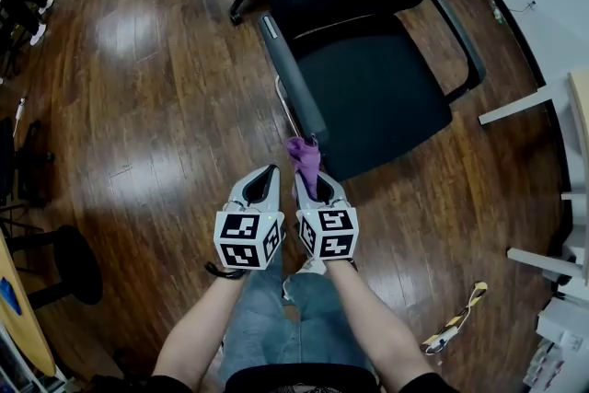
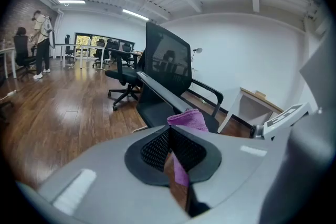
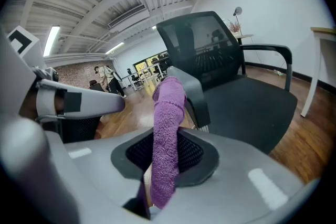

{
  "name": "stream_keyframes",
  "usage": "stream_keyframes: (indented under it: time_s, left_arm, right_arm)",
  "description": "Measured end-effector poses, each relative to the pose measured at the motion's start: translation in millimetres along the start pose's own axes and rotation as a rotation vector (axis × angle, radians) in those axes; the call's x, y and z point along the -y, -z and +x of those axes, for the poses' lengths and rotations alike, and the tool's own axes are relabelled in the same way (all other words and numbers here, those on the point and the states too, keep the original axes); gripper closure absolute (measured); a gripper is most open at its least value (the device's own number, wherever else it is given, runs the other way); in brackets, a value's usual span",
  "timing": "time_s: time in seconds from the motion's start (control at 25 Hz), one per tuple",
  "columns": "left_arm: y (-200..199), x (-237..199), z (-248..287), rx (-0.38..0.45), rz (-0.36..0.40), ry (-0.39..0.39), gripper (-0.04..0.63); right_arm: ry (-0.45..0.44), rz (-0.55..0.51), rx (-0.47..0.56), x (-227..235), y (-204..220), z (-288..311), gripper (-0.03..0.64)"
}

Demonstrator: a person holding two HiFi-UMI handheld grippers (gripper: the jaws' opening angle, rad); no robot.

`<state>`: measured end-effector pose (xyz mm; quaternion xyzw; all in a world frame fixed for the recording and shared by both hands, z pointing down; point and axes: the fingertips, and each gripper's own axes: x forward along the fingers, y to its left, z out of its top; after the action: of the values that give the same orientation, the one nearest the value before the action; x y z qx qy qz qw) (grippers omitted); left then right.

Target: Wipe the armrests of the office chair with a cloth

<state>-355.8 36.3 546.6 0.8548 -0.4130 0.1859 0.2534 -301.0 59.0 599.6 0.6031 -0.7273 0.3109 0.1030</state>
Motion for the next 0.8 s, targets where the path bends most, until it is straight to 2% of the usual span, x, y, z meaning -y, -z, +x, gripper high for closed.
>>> stream_keyframes:
  time_s: [0.52,0.68,0.8]
  left_arm:
    - [44.8,0.2,24.0,-0.005,0.008,0.004,0.591]
    - [47.6,-5.4,20.5,-0.01,0.006,-0.006,0.591]
    - [37.5,-1.2,9.6,-0.002,0.009,-0.007,0.591]
  right_arm:
    - [0.008,-0.009,-0.068,38.9,69.7,30.4,0.543]
    - [0.005,-0.026,-0.073,34.8,70.6,27.8,0.543]
    - [-0.002,-0.041,-0.053,23.6,55.2,12.5,0.543]
